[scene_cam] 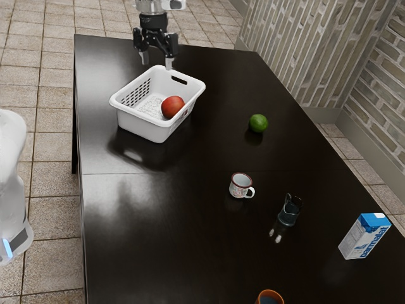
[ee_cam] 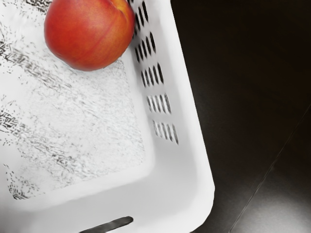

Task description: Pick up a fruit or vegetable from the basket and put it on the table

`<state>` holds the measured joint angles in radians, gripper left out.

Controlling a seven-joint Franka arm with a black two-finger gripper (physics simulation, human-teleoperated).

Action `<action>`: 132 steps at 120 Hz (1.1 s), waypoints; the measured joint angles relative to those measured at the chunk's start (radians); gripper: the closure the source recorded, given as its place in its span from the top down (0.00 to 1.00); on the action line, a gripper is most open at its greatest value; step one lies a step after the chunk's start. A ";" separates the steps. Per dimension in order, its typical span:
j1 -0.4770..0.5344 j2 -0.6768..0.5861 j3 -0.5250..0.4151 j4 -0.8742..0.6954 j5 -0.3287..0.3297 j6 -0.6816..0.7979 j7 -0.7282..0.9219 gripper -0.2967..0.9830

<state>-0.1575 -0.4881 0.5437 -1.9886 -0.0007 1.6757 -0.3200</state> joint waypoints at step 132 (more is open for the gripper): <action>0.164 0.299 0.033 -0.005 -0.095 0.344 1.403 0.77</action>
<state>0.0070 -0.1887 0.5768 -1.9938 -0.0959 2.0196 1.0834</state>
